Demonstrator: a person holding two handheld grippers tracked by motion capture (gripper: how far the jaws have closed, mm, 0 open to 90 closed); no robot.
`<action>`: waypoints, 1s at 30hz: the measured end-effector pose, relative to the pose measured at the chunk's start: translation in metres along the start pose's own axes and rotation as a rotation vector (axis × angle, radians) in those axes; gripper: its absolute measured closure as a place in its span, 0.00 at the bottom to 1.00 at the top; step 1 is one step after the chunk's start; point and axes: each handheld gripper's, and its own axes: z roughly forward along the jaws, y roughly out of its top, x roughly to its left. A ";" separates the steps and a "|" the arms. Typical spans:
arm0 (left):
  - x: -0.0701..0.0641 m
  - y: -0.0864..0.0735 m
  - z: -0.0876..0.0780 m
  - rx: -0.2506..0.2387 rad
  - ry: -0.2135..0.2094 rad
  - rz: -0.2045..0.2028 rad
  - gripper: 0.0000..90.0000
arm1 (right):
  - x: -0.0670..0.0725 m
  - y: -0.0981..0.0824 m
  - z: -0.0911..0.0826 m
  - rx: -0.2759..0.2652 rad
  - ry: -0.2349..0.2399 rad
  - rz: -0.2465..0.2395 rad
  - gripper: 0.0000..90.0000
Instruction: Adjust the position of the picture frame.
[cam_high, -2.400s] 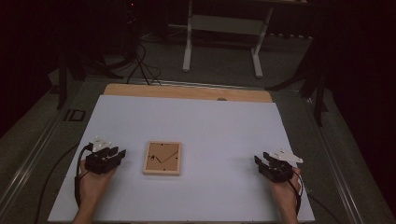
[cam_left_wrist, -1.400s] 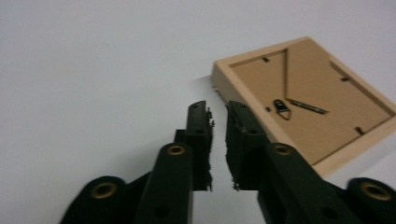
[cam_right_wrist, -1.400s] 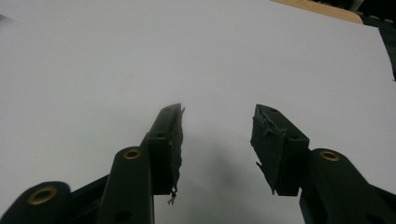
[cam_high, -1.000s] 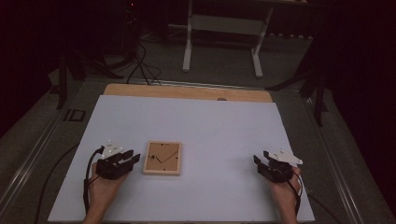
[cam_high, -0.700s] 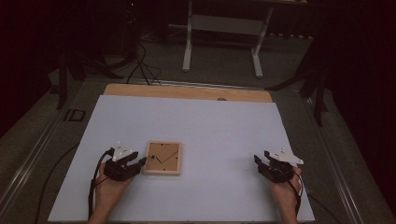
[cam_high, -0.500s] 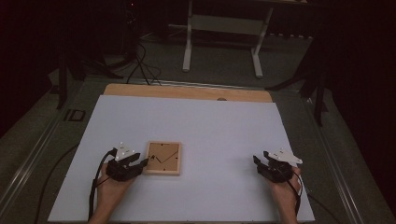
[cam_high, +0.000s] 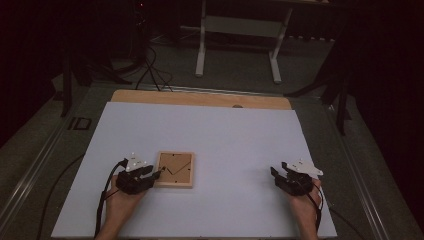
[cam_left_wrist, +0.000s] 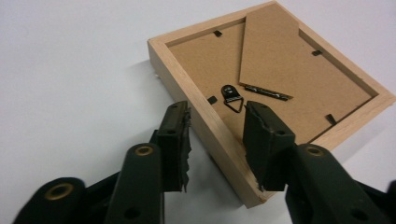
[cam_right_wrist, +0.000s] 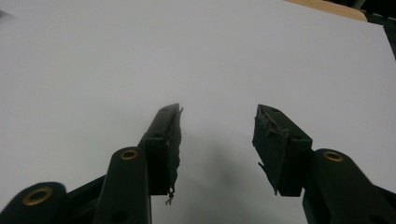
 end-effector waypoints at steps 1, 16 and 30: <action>0.001 0.000 0.000 0.003 -0.015 -0.004 0.70 | 0.000 0.000 0.000 0.002 0.002 0.000 0.56; 0.000 0.005 0.002 0.024 -0.018 0.009 0.83 | 0.002 0.001 0.002 0.003 0.008 -0.011 0.56; -0.010 0.020 0.019 0.014 0.000 0.062 0.87 | 0.003 0.003 0.002 0.001 0.012 -0.017 0.56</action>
